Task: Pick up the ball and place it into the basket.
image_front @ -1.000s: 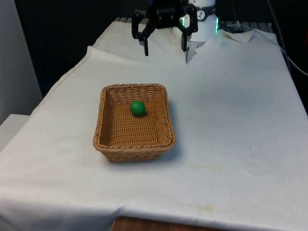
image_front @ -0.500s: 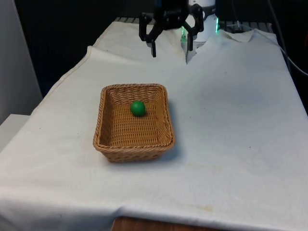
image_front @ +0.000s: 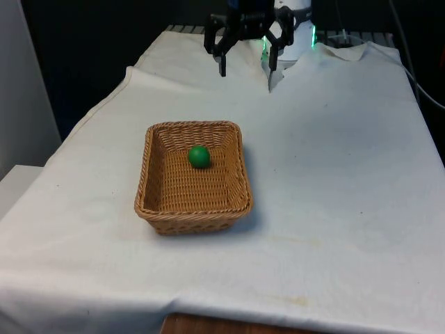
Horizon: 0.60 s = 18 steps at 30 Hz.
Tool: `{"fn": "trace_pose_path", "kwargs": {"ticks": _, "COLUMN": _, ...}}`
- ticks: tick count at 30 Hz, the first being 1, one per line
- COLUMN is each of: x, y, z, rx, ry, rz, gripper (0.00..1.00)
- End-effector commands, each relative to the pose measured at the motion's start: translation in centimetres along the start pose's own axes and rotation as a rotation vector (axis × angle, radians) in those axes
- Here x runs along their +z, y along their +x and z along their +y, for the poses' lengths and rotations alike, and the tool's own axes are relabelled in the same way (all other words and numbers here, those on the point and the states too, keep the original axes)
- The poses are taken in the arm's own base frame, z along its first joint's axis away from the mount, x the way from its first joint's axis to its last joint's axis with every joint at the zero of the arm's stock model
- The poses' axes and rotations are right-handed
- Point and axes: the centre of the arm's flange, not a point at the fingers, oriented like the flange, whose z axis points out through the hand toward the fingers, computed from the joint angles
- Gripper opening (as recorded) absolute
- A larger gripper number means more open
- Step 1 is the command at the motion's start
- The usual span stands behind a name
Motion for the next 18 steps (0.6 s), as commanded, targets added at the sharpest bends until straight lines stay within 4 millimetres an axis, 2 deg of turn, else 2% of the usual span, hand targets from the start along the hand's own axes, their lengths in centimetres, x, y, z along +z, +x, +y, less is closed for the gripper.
{"fn": "trace_pose_path", "kwargs": {"ticks": 1, "x": 0.3, "y": -0.5, "z": -0.2, "rx": 0.006, "ry": -0.019, "rz": 0.001, "gripper": 1.0}}
{"fn": "trace_pose_path", "kwargs": {"ticks": 7, "x": 1.1, "y": -1.1, "z": -0.5, "rx": 0.035, "ry": -0.018, "rz": -0.002, "gripper": 1.0}}
{"fn": "trace_pose_path", "kwargs": {"ticks": 18, "x": 1.9, "y": -1.2, "z": -0.6, "rx": 0.125, "ry": -0.006, "rz": -0.009, "gripper": 1.0}}
